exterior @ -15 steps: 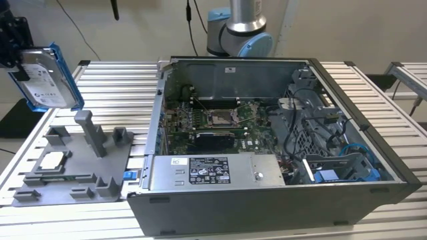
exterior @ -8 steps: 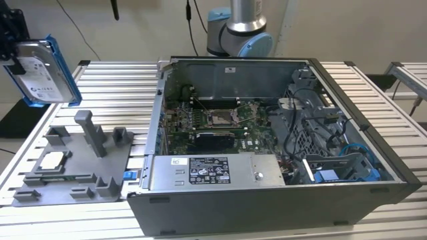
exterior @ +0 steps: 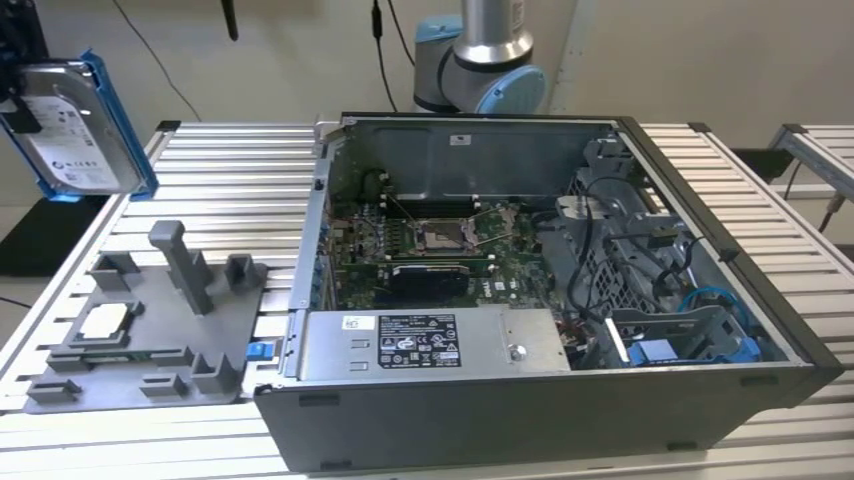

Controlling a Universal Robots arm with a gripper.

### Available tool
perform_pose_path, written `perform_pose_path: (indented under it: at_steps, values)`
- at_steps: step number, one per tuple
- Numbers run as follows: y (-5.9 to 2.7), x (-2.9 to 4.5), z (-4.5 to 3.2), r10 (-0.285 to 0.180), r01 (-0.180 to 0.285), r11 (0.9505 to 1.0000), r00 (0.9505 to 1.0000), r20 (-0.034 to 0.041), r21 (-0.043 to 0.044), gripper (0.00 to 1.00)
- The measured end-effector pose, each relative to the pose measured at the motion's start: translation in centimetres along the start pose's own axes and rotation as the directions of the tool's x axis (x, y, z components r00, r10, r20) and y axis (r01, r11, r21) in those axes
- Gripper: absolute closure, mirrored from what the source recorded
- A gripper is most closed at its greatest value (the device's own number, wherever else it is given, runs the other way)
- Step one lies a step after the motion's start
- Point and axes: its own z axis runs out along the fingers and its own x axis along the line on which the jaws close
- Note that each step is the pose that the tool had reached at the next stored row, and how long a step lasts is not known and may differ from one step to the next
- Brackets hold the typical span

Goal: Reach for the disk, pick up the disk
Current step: 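Pick up the disk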

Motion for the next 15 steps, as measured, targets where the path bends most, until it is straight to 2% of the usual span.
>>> perform_pose_path:
  at_steps: [7,15]
  values:
    - [0.01,-0.01,-0.97,0.000,0.000,1.0000,1.0000,0.0010,0.0012,1.00]
    - [-0.03,-0.02,-2.84,0.000,0.000,1.0000,1.0000,0.0015,0.0014,1.00]
